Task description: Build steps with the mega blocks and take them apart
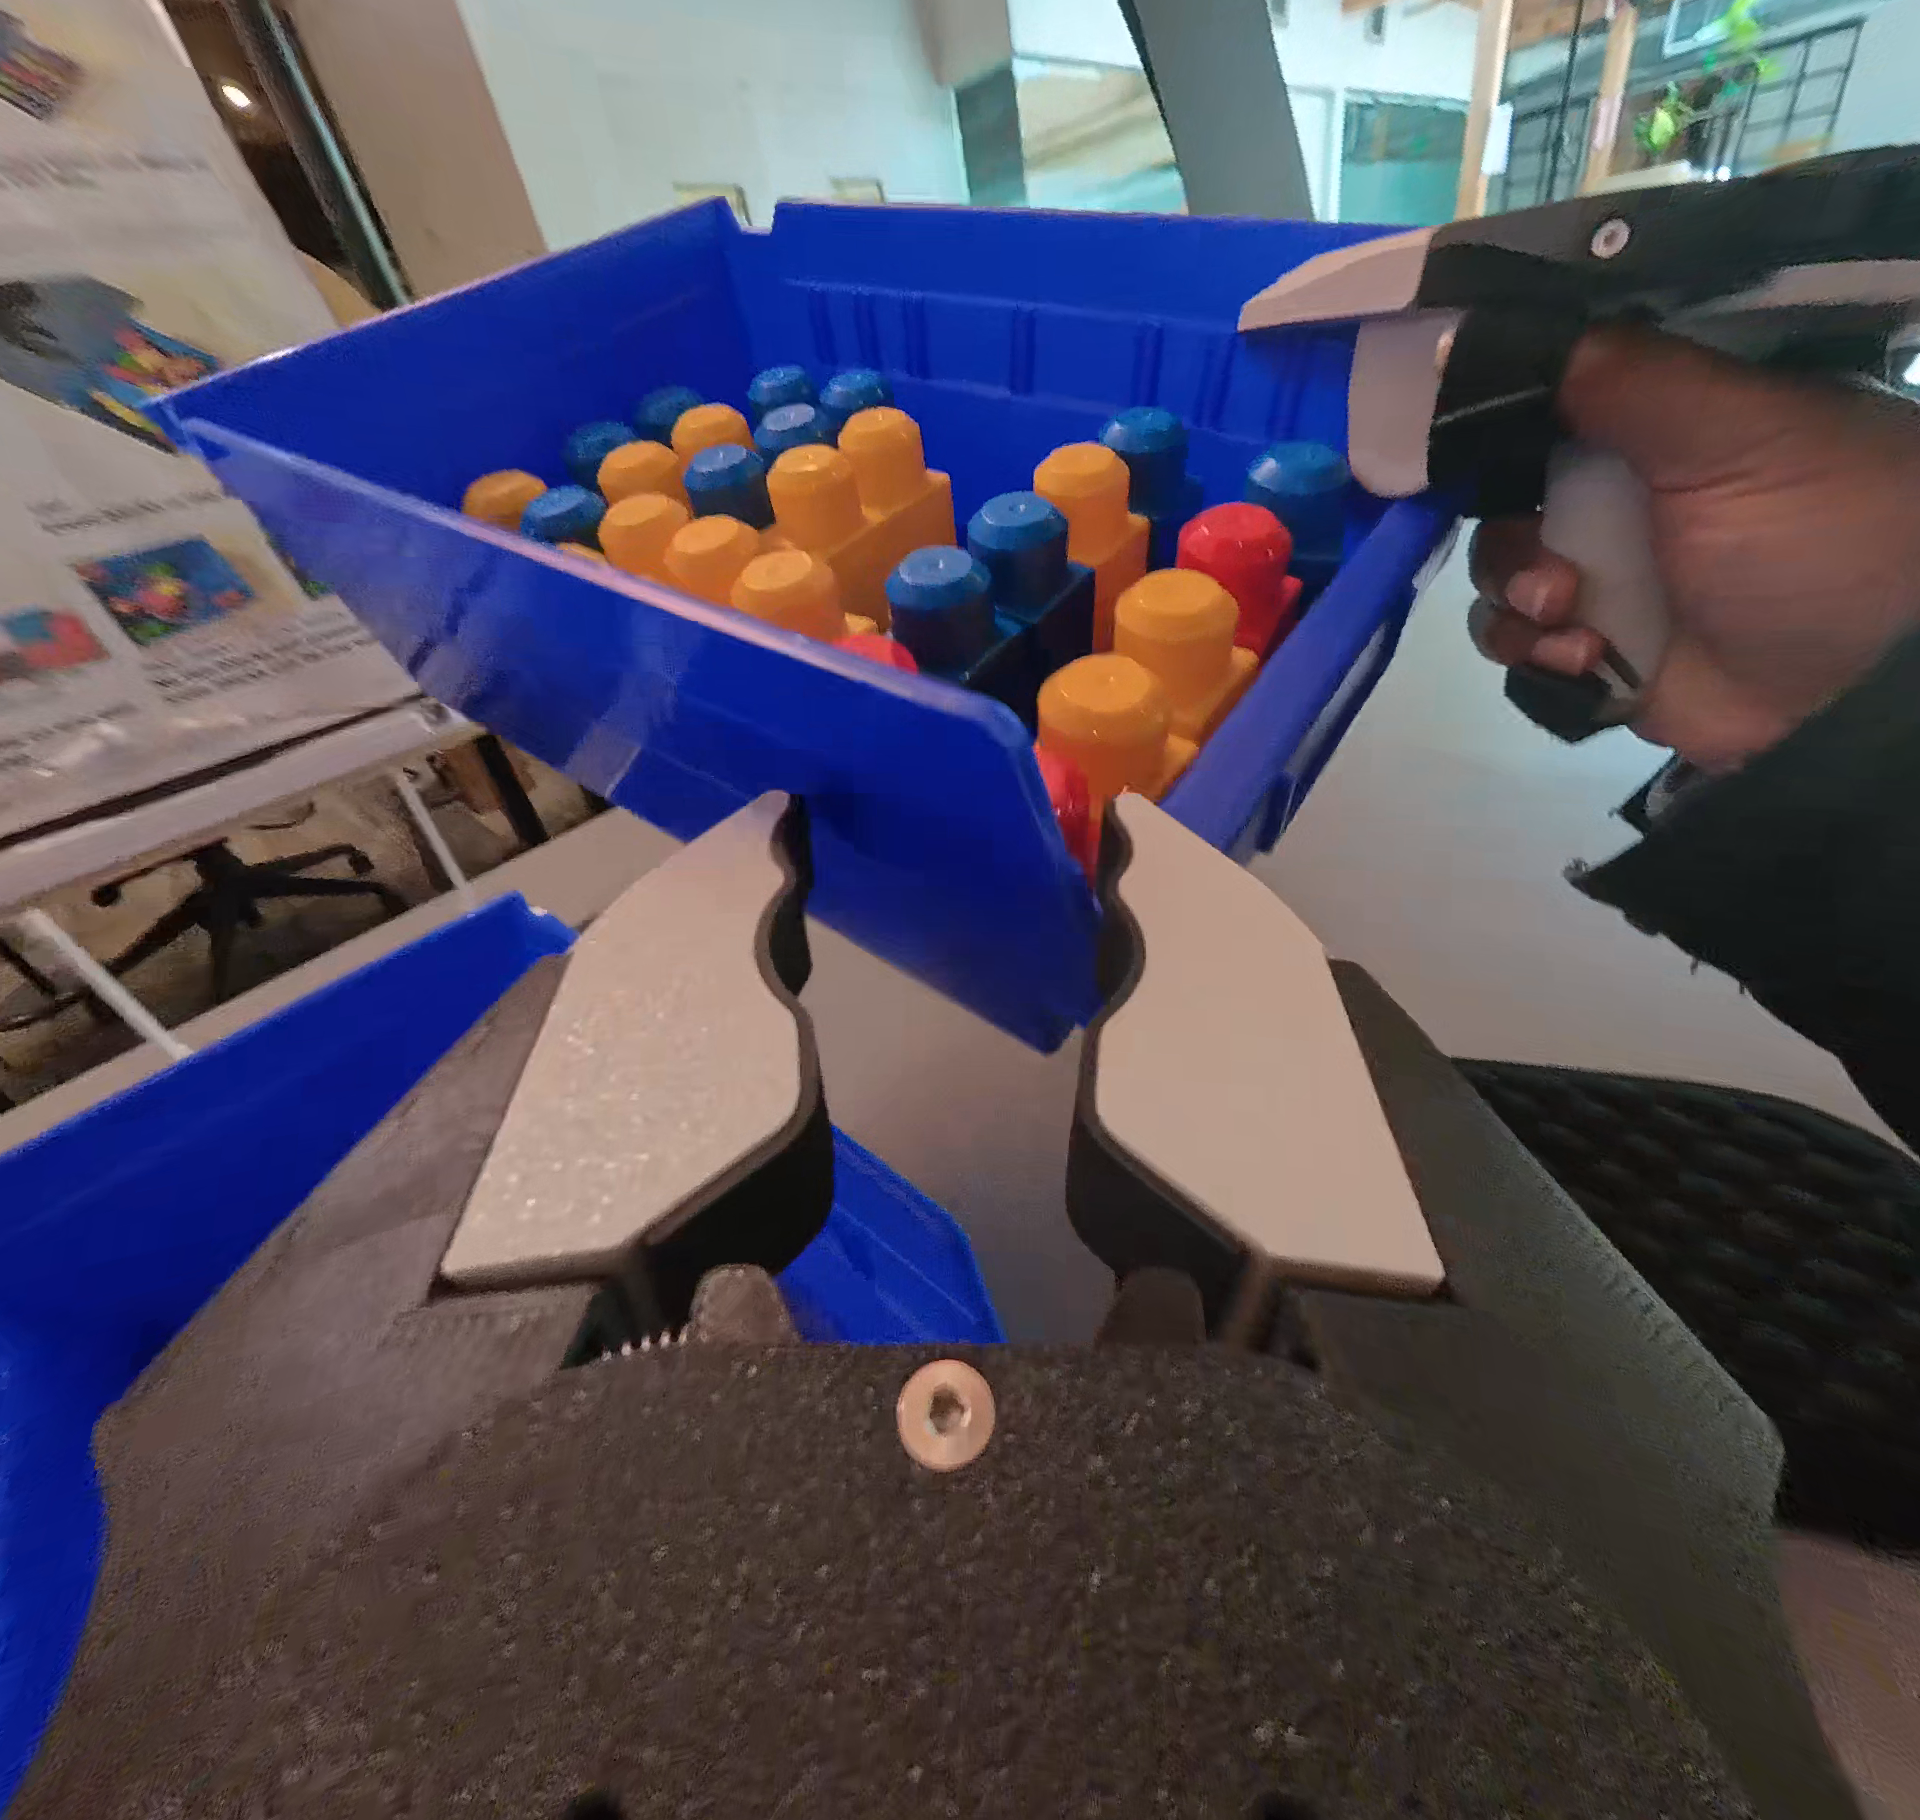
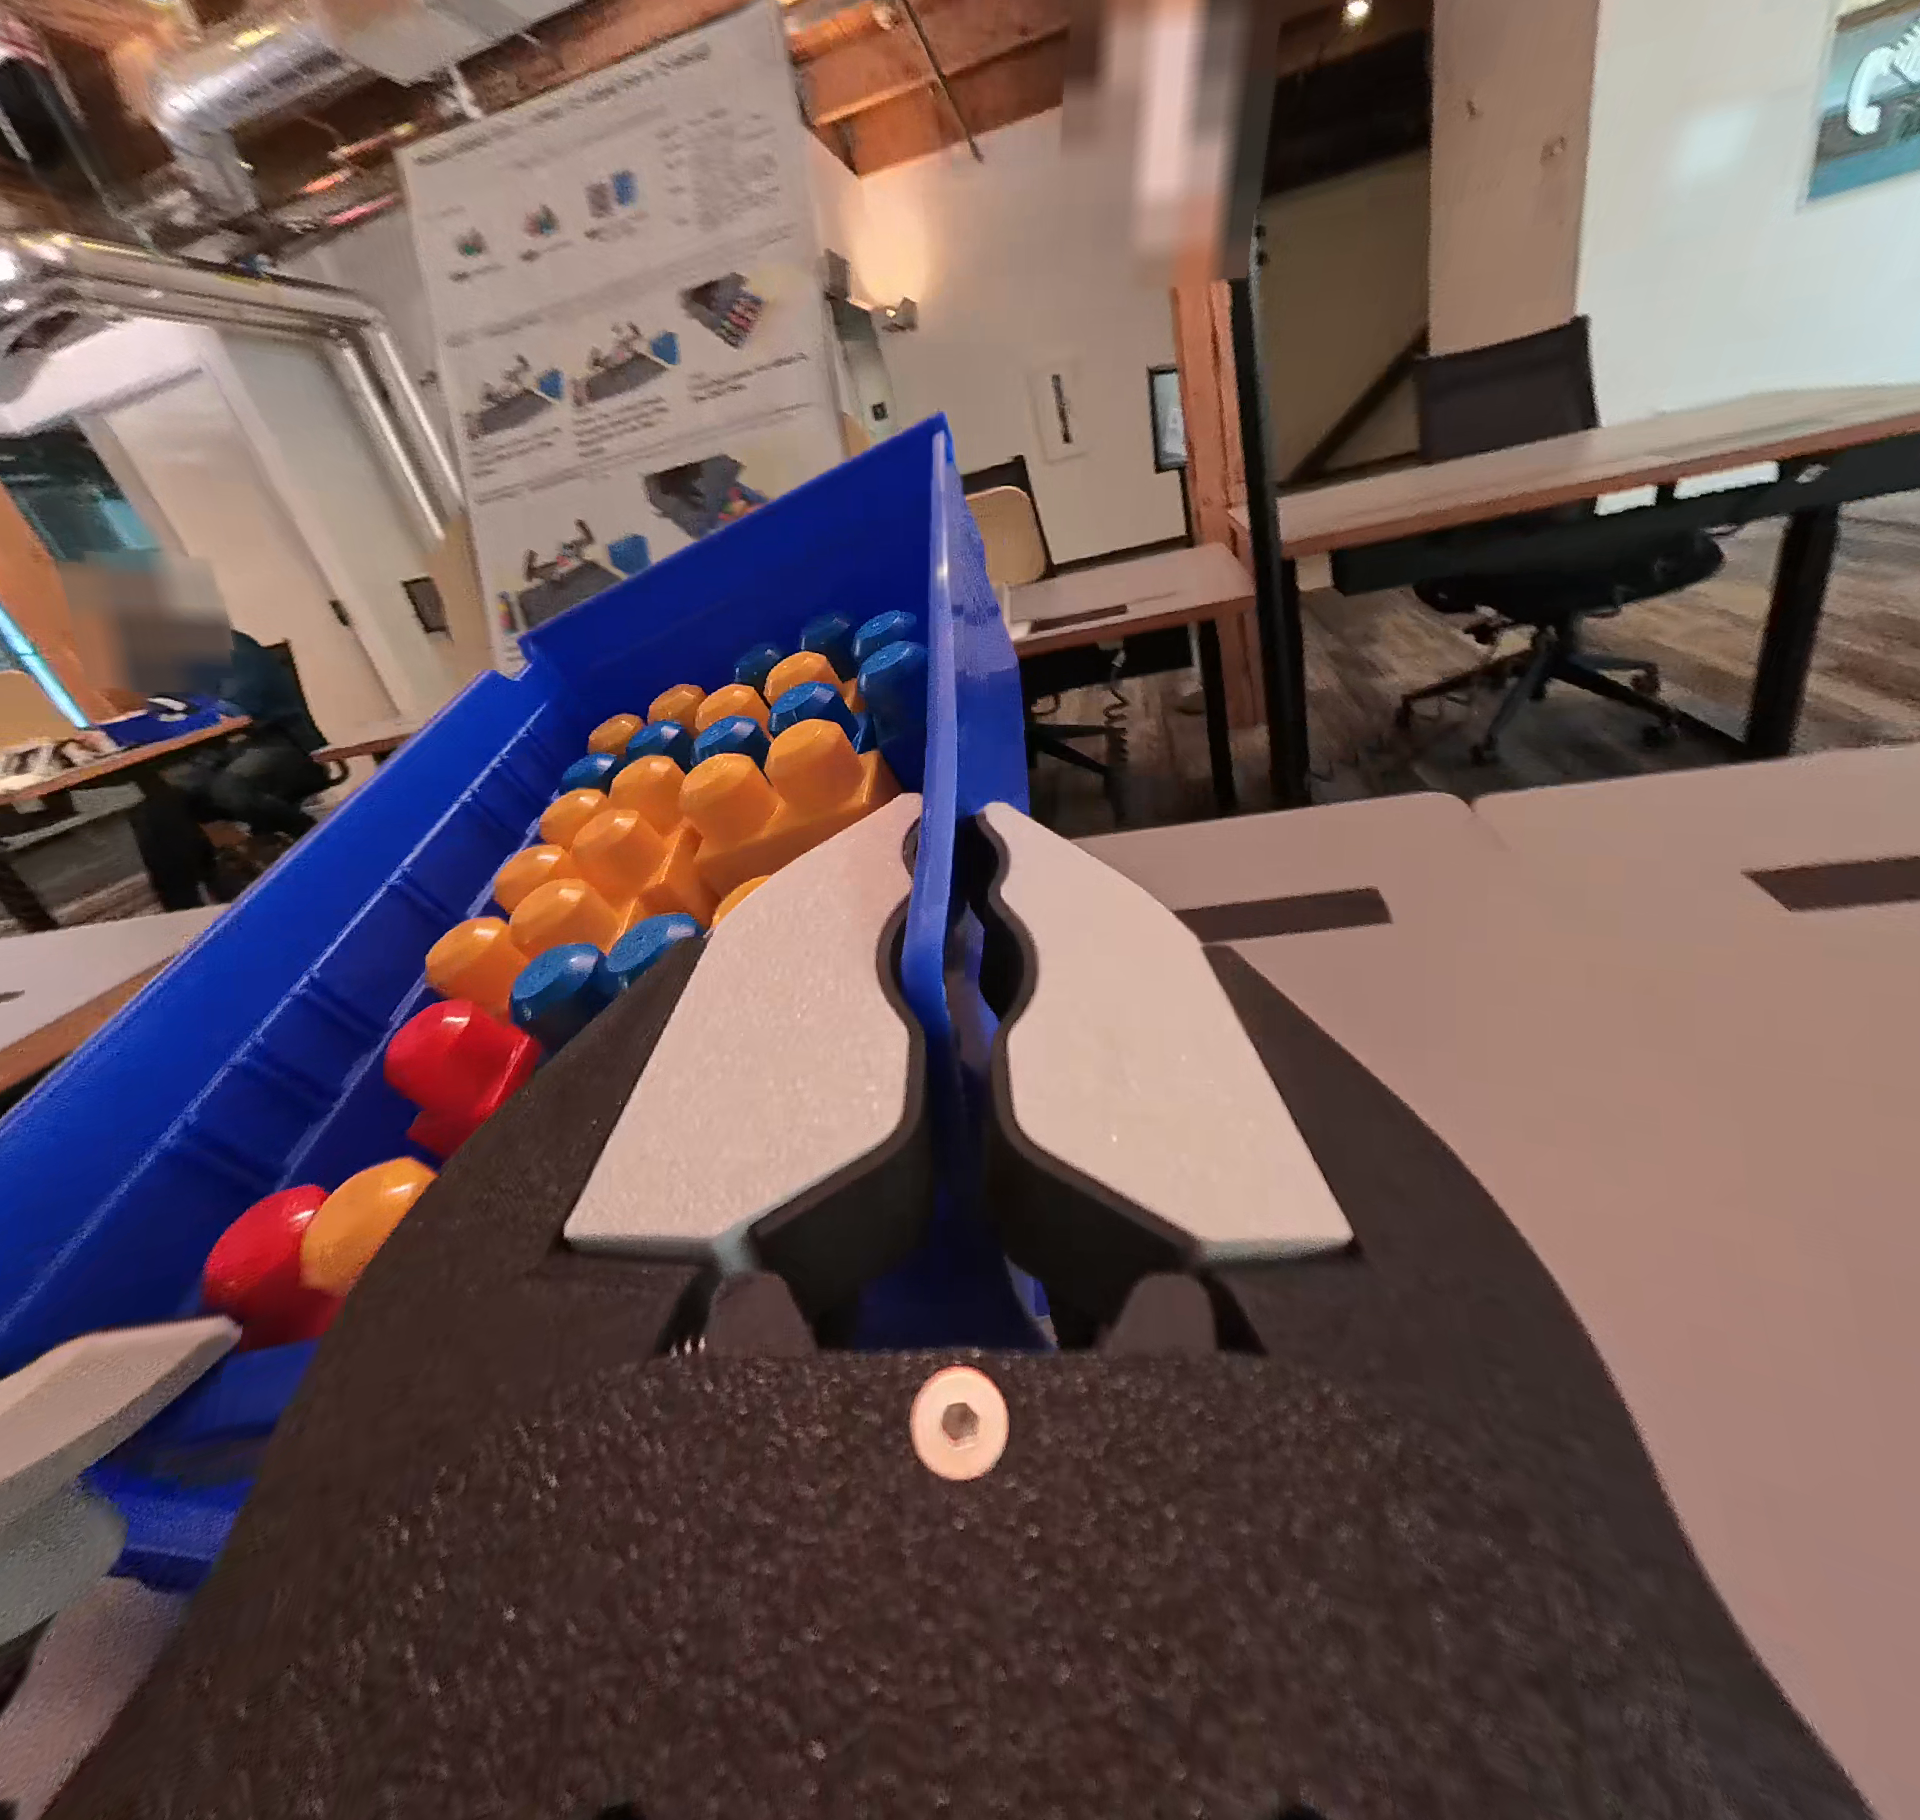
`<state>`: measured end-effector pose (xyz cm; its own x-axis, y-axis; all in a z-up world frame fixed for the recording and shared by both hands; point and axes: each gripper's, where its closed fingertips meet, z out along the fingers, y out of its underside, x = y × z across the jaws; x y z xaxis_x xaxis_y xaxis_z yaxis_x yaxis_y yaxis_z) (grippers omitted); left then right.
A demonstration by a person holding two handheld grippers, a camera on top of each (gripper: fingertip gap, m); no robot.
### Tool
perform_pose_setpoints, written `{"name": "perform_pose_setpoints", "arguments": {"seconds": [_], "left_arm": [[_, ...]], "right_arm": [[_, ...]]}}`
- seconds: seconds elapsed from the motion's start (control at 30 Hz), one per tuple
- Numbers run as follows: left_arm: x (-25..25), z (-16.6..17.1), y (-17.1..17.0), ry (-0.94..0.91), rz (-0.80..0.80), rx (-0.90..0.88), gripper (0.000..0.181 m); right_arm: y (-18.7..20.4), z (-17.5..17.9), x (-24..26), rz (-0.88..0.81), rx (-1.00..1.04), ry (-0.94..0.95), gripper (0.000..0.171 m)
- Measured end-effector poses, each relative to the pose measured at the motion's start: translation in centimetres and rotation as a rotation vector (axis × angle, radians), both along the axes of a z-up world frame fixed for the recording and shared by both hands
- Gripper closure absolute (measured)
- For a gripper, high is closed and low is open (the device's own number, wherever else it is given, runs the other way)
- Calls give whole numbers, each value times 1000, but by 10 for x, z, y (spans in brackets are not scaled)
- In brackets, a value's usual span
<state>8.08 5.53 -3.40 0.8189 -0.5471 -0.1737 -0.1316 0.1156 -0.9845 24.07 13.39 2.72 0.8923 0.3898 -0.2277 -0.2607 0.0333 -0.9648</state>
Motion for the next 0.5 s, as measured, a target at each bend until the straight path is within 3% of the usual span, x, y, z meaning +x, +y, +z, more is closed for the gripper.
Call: {"name": "perform_pose_setpoints", "arguments": {"seconds": [0.5], "left_arm": [[-128,15,19,138,401,36,162]], "right_arm": [[17,16,-123,33,56,-89,166]]}}
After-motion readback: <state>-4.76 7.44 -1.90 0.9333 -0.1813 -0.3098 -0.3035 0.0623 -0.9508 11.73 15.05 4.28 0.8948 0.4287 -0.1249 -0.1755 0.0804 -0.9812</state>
